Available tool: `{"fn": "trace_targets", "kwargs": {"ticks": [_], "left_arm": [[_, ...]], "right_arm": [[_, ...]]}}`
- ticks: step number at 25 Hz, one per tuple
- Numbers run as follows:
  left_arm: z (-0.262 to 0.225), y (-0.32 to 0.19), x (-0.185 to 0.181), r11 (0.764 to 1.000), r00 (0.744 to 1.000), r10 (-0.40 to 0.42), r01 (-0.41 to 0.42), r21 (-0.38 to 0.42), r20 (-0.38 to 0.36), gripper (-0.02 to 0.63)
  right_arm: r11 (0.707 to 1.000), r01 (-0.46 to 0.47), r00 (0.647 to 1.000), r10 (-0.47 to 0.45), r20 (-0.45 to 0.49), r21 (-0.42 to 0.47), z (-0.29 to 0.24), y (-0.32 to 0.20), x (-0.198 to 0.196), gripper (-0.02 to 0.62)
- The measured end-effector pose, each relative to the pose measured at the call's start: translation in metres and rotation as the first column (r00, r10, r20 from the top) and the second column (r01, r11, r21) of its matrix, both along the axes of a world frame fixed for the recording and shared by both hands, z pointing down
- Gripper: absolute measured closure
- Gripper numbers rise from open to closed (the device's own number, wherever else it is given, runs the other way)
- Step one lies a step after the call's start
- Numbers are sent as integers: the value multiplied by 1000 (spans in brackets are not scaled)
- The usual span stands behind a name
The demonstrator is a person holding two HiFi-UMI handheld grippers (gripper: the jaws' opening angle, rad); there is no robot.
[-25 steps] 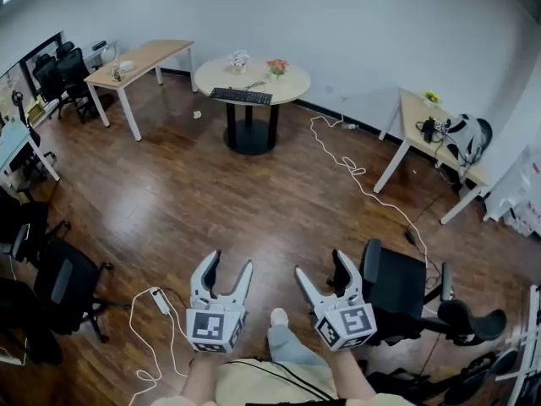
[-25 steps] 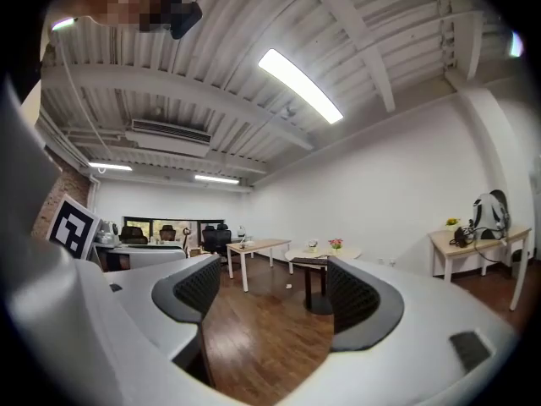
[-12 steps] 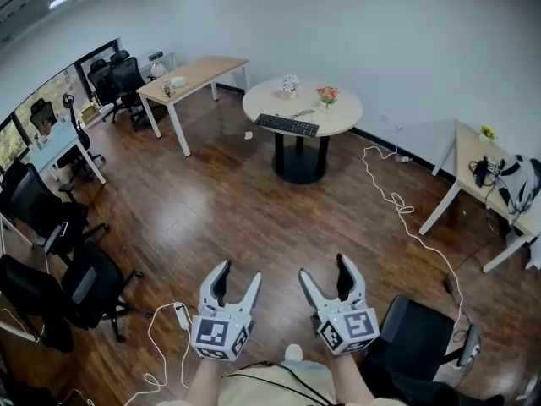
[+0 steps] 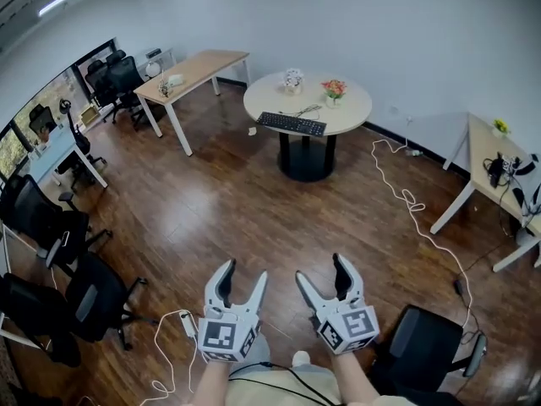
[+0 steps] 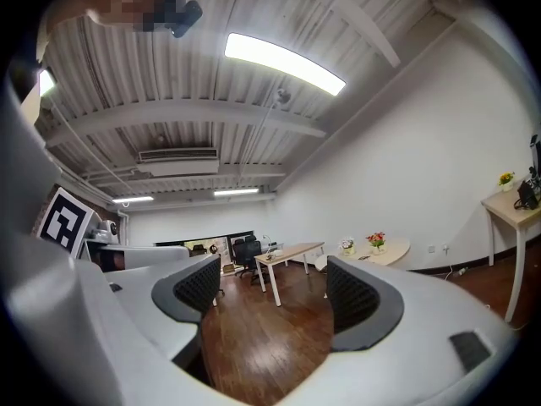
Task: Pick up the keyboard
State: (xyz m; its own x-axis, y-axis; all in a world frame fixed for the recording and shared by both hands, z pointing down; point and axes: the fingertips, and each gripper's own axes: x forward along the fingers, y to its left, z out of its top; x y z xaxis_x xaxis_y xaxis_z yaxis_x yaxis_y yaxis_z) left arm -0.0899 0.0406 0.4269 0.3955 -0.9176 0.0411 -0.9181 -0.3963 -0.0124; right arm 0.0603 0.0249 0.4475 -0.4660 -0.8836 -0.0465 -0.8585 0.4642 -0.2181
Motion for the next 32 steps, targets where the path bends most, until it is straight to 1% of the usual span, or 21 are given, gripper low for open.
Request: {"fn": "trace_targets", "kwargs": {"ticks": [3, 6, 8, 10, 13, 17, 20, 22, 25, 27, 30, 32], "left_arm": [[11, -41, -29, 1000, 1000, -9, 9, 1, 13, 344], [9, -101, -47, 1000, 1000, 18, -18, 15, 9, 344], [0, -139, -64, 999, 999, 33, -34, 27, 16, 344], [-2, -171, -90, 998, 999, 44, -45, 43, 27, 344], [1, -215, -122, 997, 998, 65, -65, 41, -9, 344], [-1, -251, -146, 997, 995, 82, -82, 14, -54, 344], [13, -278, -164, 997, 996, 78, -78, -4, -47, 344], [21, -292, -163, 996, 995, 88, -89, -19, -50, 344], [31, -319, -154, 996, 995, 87, -88, -29, -53, 344], [30, -339, -139, 995, 995, 86, -89, -42, -57, 344], [35, -377, -116, 997, 997, 77, -77, -31, -19, 344], [26, -407, -93, 997, 997, 69, -71, -42, -37, 344]], "right_arm": [[999, -38, 999, 38, -31, -6, 6, -37, -11, 196], [996, -86, 995, 86, -42, -8, 5, -94, -19, 196], [994, -106, 993, 106, -57, -4, -3, -129, -32, 196], [992, -125, 989, 125, -84, 17, -13, -160, -51, 196], [986, -164, 982, 167, -91, 37, -28, -203, -76, 196], [982, -188, 973, 190, -131, 31, -25, -233, -102, 196], [983, -183, 972, 181, -148, 0, -13, -251, -116, 196], [981, -192, 971, 187, -150, -17, -5, -263, -115, 196], [978, -206, 970, 200, -136, -34, 4, -291, -103, 196], [978, -204, 973, 197, -121, -43, 8, -314, -89, 196], [982, -182, 979, 177, -98, -42, 10, -354, -68, 196], [985, -168, 983, 165, -78, -35, 10, -386, -47, 196]]}}
